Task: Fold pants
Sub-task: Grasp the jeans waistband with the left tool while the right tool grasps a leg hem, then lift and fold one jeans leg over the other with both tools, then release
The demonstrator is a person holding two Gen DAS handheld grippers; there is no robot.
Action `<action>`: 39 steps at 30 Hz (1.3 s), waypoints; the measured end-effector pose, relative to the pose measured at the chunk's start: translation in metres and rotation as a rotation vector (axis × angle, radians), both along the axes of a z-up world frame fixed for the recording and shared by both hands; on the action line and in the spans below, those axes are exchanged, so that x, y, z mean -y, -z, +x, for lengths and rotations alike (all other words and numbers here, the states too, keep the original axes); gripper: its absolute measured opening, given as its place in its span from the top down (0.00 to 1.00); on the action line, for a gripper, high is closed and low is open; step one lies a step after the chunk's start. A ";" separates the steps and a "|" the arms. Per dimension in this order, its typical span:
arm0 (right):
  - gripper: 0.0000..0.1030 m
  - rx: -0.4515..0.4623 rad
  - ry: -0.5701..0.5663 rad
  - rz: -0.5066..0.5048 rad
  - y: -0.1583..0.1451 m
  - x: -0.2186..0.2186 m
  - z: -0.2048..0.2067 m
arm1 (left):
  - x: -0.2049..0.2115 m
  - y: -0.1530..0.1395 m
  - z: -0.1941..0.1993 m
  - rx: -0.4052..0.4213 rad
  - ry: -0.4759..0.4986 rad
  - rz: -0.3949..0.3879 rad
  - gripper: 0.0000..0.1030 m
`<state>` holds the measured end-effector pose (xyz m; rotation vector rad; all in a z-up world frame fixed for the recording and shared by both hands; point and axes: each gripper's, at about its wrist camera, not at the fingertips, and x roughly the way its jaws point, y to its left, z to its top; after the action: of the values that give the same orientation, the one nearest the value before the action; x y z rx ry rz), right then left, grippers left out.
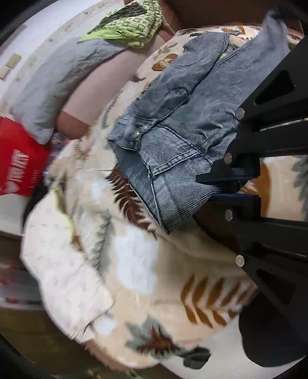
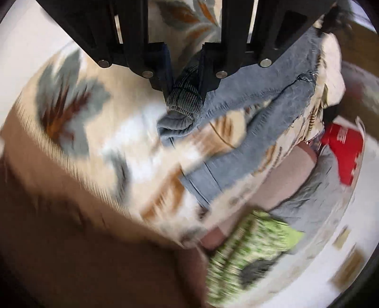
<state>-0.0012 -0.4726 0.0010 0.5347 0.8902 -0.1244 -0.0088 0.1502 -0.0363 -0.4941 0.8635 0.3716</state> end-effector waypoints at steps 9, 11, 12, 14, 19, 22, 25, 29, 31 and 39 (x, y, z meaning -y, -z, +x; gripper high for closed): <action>0.36 -0.272 0.003 -0.060 0.067 0.021 -0.008 | 0.016 0.012 -0.009 -0.120 -0.001 0.089 0.45; 0.26 -0.220 0.034 -0.082 0.049 0.024 -0.012 | 0.019 -0.015 -0.012 -0.052 -0.003 0.138 0.43; 0.26 -0.164 0.033 -0.076 0.033 0.023 -0.012 | 0.023 -0.026 -0.011 -0.025 0.007 0.157 0.42; 0.25 -0.078 0.001 -0.052 0.010 0.016 -0.007 | 0.035 -0.042 -0.005 0.023 0.048 0.183 0.39; 0.20 -0.038 -0.174 0.196 0.030 -0.004 0.024 | 0.065 -0.012 0.024 -0.032 0.209 0.195 0.26; 0.23 -0.248 -0.108 0.257 0.091 0.010 0.039 | 0.069 0.045 0.039 -0.214 0.290 0.212 0.18; 0.22 -0.194 -0.133 0.214 0.059 0.009 0.045 | 0.064 0.019 0.035 -0.151 0.271 0.236 0.18; 0.22 -0.118 -0.138 0.183 0.028 0.012 0.083 | 0.050 -0.018 0.055 -0.034 0.251 0.202 0.18; 0.22 -0.117 -0.119 0.193 0.033 0.022 0.121 | 0.032 -0.023 0.082 -0.038 0.212 0.168 0.18; 0.22 -0.183 -0.027 0.220 0.073 0.039 0.201 | 0.000 0.026 0.168 -0.154 0.165 -0.064 0.25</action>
<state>0.1995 -0.5117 -0.0719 0.7244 1.0964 -0.0506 0.1588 0.1501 -0.0625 -0.4536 1.0603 0.2336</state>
